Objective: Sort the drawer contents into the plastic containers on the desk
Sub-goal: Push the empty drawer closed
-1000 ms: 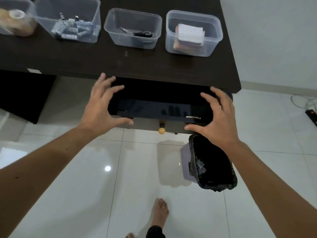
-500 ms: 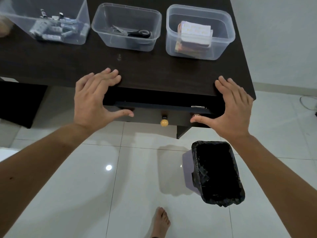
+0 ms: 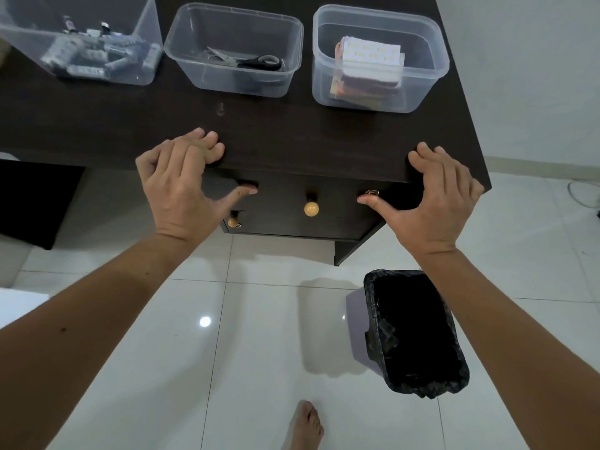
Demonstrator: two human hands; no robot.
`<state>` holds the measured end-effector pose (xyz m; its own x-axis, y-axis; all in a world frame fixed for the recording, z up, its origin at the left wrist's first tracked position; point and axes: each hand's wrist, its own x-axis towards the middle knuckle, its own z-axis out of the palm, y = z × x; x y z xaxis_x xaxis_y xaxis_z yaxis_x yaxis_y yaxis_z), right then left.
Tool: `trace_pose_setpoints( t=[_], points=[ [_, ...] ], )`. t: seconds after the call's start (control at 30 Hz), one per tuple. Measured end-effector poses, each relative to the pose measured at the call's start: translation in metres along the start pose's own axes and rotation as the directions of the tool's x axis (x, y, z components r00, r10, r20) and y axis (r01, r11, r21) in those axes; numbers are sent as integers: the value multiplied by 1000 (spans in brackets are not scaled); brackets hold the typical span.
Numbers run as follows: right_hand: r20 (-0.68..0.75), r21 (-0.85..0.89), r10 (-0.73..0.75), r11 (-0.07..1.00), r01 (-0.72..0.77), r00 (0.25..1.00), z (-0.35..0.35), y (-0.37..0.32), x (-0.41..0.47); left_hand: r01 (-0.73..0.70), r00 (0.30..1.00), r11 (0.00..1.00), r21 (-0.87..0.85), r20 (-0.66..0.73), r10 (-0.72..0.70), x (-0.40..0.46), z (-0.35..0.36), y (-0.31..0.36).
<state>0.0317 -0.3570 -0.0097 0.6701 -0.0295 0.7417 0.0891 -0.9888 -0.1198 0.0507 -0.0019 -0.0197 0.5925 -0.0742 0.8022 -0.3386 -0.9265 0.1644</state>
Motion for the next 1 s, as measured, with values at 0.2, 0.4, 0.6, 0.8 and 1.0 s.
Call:
trace_pose_setpoints(
  t=[0.2,0.4,0.6,0.8,1.0],
  points=[
    [37,-90,10,996,-7,999,0,-3,6,42,998,994,96,33,-46,6,1,6],
    [212,-109,56,993,-34,976,-12,-5,9,77,976,990,118,195,-99,4,-11,13],
    [365,-54,73,997,-58,928,-32,-6,12,101,944,990,101,304,-127,9,-30,21],
    [410,42,145,983,-177,900,-45,-9,20,202,913,976,82,345,-218,24,-38,28],
    [487,55,197,965,-255,851,-53,-16,34,265,859,958,111,423,-287,33,-43,29]
  ],
)
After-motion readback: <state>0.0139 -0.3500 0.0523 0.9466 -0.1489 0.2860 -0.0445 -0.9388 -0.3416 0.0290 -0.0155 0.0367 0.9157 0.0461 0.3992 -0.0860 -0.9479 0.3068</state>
